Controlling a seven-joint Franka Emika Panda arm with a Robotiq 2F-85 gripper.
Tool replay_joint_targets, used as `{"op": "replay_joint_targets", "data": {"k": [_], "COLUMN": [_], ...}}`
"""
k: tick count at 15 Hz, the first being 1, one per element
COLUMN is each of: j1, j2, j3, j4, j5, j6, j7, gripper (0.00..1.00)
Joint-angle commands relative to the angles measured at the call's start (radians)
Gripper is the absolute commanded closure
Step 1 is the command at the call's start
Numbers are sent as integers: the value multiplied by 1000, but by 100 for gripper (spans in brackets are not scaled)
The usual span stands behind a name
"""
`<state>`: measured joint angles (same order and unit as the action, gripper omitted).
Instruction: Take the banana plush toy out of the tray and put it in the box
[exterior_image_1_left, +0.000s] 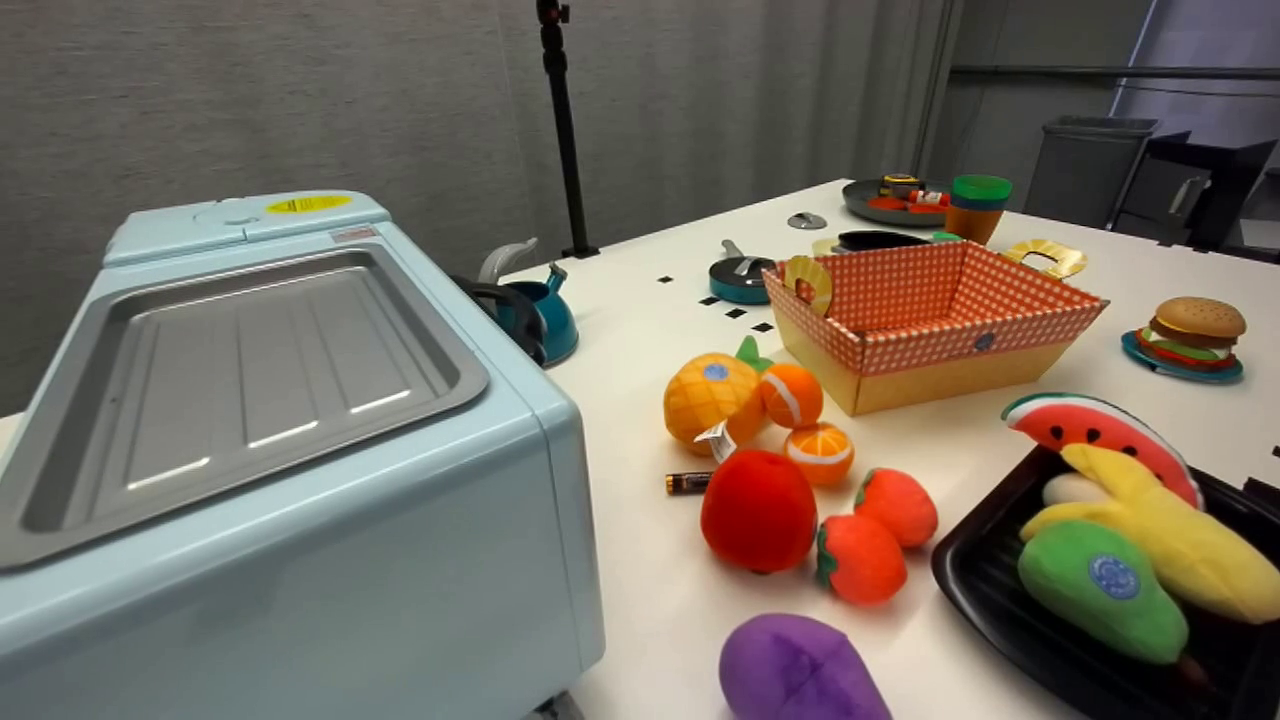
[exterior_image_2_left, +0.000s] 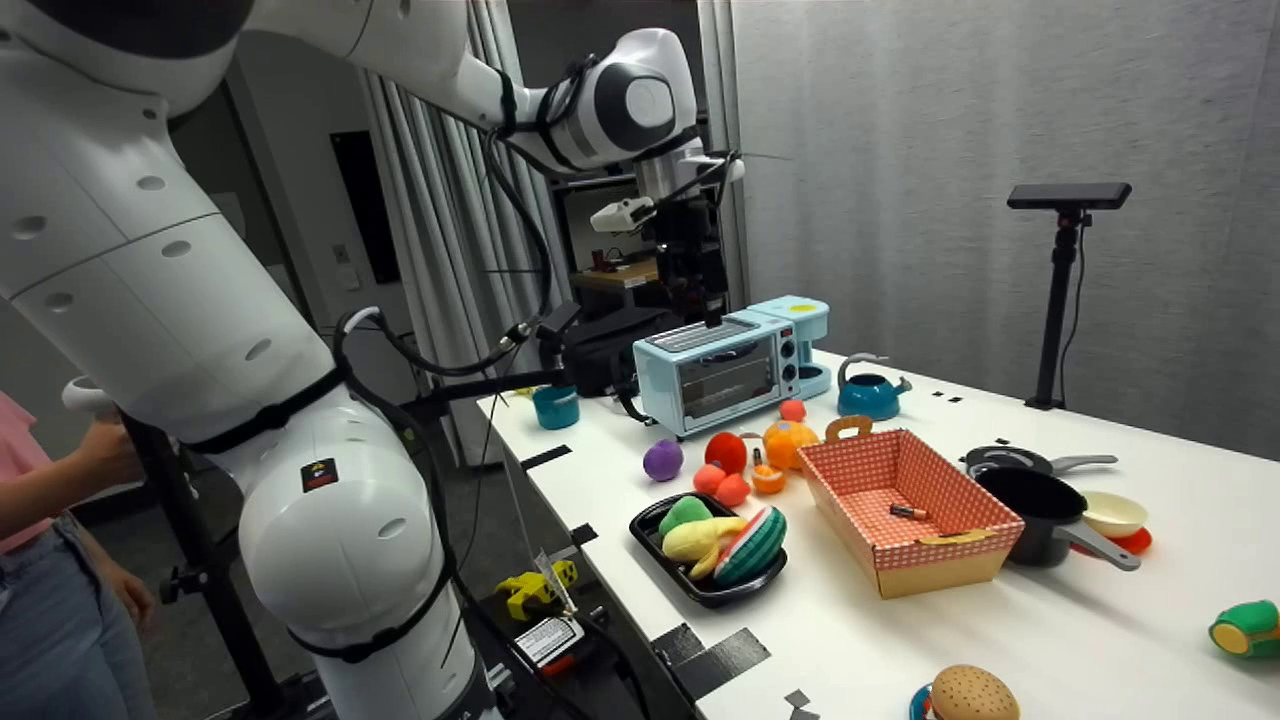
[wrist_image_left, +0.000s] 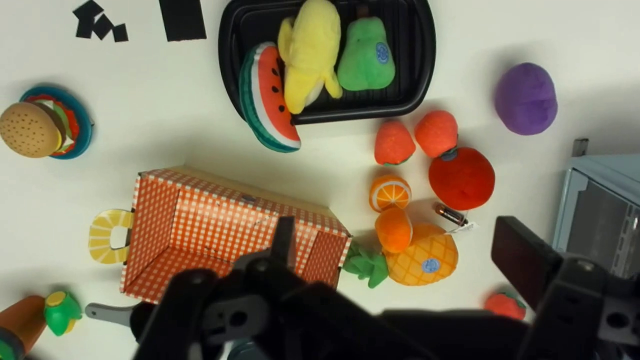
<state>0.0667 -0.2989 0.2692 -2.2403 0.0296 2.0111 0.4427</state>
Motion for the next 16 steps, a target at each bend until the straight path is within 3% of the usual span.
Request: {"op": "replay_joint_targets", "data": {"k": [1, 5, 6, 16], "j1": [19, 26, 21, 15], "j2": [-19, -14, 2, 39], "j3": [-5, -13, -15, -18], "j4": [-107, -198, -154, -198], "j5": [-14, 12, -5, -7], "j6": [51, 59, 33, 73], "j7": [40, 41, 27, 35], "gripper": [0, 0, 0, 0]}}
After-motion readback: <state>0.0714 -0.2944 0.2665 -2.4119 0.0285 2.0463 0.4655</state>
